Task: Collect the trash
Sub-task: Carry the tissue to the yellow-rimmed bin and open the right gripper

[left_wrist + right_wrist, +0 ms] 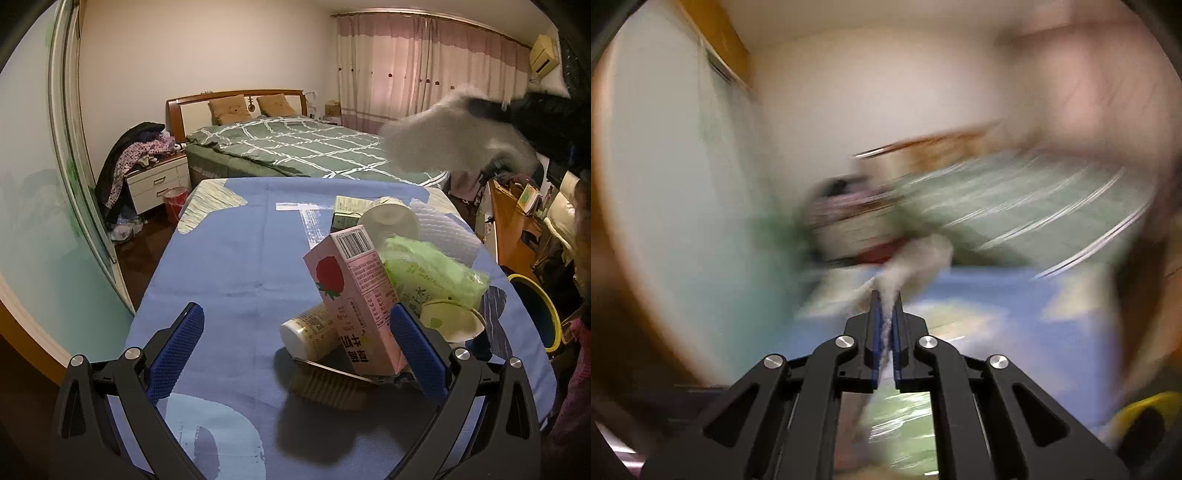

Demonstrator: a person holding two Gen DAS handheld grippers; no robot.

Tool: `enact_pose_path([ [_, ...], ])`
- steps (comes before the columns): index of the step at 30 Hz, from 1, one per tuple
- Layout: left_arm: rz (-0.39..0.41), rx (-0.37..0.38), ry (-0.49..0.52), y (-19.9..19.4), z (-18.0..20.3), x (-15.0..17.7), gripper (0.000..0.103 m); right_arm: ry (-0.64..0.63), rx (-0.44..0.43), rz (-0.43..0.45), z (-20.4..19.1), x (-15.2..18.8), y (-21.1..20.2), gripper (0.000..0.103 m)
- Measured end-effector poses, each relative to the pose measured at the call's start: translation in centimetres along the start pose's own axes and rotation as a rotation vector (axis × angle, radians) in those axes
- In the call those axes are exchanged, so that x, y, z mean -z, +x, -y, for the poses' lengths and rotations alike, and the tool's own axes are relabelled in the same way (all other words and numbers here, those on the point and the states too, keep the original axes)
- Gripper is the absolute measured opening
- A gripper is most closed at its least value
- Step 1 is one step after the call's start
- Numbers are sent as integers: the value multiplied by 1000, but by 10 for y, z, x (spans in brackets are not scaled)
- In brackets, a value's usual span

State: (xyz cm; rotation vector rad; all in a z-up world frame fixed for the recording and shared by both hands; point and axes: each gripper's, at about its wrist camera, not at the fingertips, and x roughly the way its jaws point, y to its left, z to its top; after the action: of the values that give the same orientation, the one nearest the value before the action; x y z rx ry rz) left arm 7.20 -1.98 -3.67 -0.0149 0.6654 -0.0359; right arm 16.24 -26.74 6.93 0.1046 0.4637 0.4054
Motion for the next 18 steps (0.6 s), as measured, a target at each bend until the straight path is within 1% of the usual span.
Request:
enact_pose_path([
  [1,2,4,2,-1,0,0,99,34,-47,-22,5,1,2,5],
  [2,3,5,7,-1,2,0,99,88,-113,-53,14,1,4,5],
  [3,2,7,9,0,2,0,99,86,-71,-44,17,3,1,5],
  [4,-1,11,9,1,3,0,99,56,14,-15,18,5,-6,5],
  [5,-3,16,11,2,5,0,99,56,27,-10,20,7,-9,5],
  [6,-5,17,15,4,7,-1,99,79,10,-20,28,10,-13,5],
  [7,-7,18,17,5,8,0,99,94,22,-26,36,15,-18,5],
  [9,-12,27,23,8,13,-1,99,83,116,-13,50,26,-28,5],
  [10,-15,32,26,10,16,-2,99,85,143,-10,59,30,-35,5],
  [12,-21,37,31,14,23,-3,99,126,163,-21,79,43,-48,5],
  [14,-24,55,28,17,29,-5,99,149,249,-15,100,57,-66,6],
  [16,-15,72,24,16,33,-5,99,191,295,-12,123,74,-83,6],
  [17,-11,78,24,15,35,-6,99,210,311,-11,128,83,-88,6],
  [18,-7,85,24,12,36,-6,99,231,347,-8,139,93,-97,6],
])
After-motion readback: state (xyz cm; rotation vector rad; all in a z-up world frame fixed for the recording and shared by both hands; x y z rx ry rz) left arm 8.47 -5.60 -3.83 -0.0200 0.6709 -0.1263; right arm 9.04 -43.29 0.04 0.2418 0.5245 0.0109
